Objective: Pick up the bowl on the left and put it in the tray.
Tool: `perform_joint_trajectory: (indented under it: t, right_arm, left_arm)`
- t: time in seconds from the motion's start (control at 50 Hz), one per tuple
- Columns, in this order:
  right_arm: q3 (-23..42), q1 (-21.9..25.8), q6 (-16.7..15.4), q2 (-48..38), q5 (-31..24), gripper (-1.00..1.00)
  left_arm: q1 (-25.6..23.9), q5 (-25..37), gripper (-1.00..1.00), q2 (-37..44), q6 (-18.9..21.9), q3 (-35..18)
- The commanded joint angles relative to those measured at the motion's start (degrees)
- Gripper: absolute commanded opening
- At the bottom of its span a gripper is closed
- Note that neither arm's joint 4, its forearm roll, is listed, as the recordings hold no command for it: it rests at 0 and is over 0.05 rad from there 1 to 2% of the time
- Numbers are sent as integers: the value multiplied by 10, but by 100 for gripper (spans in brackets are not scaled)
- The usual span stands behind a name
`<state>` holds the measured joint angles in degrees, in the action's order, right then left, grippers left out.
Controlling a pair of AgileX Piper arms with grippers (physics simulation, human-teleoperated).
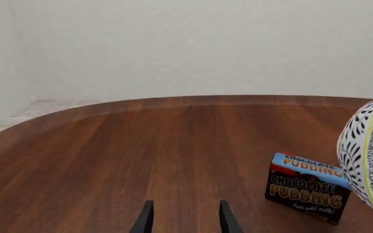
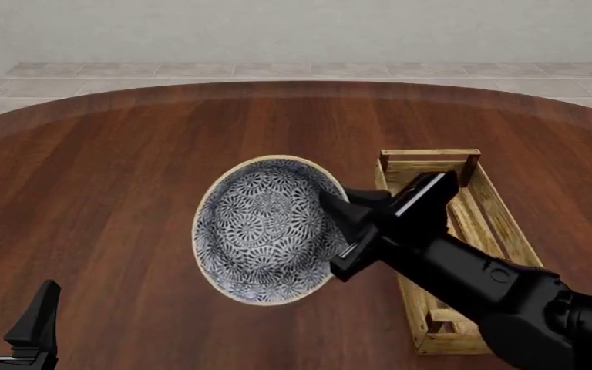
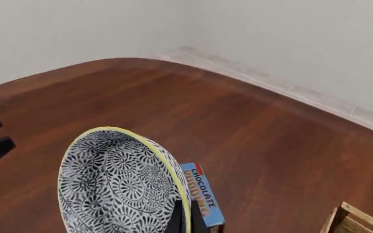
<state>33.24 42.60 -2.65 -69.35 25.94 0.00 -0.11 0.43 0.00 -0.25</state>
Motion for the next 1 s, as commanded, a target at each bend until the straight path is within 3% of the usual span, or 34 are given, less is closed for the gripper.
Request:
perform_joint_trajectory:
  t: [0.02,0.16,0.34,0.46,1.0]
  right_arm:
    - [-18,-27,31,40,-3,-100]
    - [-32,-49,64,78,-6,-100]
    - [-39,-70,83,104,-15,-100]
    - [-46,-98,119,133,-25,-100]
    - [-72,-189,183,200,-43,-100]
  left_arm:
    - [0,0,100,0,0,0]
    - [0,0,100,0,0,0]
    - [0,0,100,0,0,0]
    - [0,0,100,0,0,0]
    - [0,0,100,0,0,0]
